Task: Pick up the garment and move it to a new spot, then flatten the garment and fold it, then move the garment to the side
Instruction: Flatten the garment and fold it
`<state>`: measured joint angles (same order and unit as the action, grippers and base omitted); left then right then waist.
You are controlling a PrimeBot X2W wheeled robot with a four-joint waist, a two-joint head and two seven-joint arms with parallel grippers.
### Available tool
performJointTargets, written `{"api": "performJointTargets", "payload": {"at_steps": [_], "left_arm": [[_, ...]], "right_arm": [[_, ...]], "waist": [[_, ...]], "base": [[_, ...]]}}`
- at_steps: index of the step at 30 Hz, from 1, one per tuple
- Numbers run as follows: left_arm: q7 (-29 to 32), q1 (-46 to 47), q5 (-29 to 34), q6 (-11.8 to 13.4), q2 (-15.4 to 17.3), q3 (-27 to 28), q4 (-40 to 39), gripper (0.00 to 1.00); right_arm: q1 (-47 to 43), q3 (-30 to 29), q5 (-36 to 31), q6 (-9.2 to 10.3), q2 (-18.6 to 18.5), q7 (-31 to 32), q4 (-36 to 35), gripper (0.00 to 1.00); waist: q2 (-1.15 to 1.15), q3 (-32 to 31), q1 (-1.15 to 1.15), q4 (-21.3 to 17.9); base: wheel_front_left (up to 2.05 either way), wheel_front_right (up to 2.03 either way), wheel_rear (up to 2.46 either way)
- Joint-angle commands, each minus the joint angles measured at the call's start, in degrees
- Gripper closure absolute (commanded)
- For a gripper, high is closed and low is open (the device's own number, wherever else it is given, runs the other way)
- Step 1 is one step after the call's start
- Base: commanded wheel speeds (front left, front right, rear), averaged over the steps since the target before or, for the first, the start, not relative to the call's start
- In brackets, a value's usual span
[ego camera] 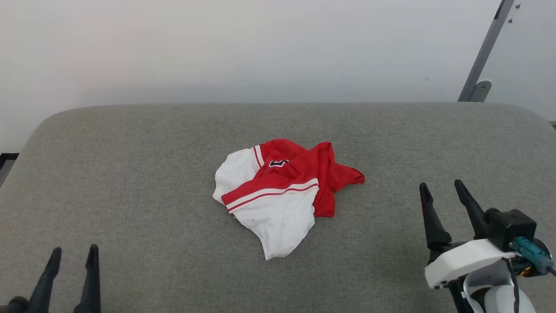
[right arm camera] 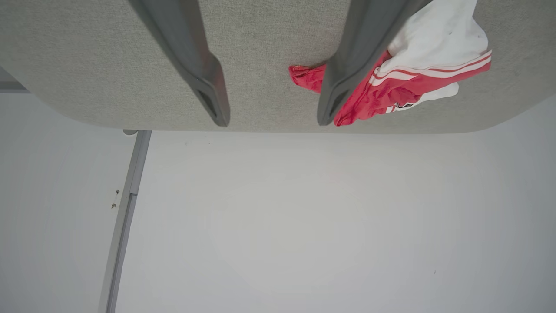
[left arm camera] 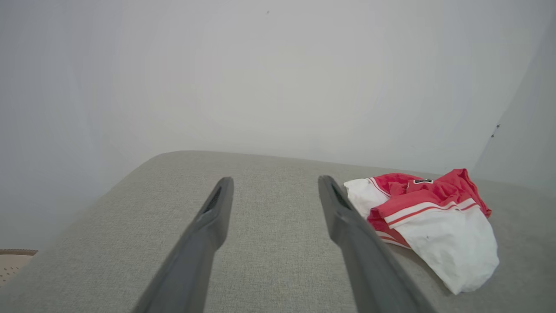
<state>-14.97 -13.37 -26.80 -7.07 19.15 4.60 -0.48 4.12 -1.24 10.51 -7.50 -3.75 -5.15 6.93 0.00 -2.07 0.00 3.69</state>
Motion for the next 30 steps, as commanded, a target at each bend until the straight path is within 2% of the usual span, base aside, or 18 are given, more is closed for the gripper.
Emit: {"api": "performJointTargets", "payload": {"at_steps": [1,19,30], "left_arm": [[-0.3,-0.2,0.5,-0.3,0.0,-0.3,0.0,0.0],[-0.3,0.4,-0.3,-0.3,1.0,-2.0,-0.7,0.0],[-0.3,1.4,-2.1,-0.3,1.9,-4.0,-1.0,0.0]], "right_arm": [[-0.4,0.2,-0.2,0.02,0.2,-0.4,0.1,0.0],[-0.9,3.2,1.0,0.02,0.0,2.3,0.4,0.0],[3.8,17.3,7.0,0.02,-3.3,12.3,3.8,0.0]], "waist": [[0.0,-0.1,0.0,0.0],[0.0,-0.1,0.0,0.9],[0.0,0.6,0.0,6.2]], "base": [[0.0,0.0,0.0],[0.0,0.0,0.0],[0.0,0.0,0.0]]}}
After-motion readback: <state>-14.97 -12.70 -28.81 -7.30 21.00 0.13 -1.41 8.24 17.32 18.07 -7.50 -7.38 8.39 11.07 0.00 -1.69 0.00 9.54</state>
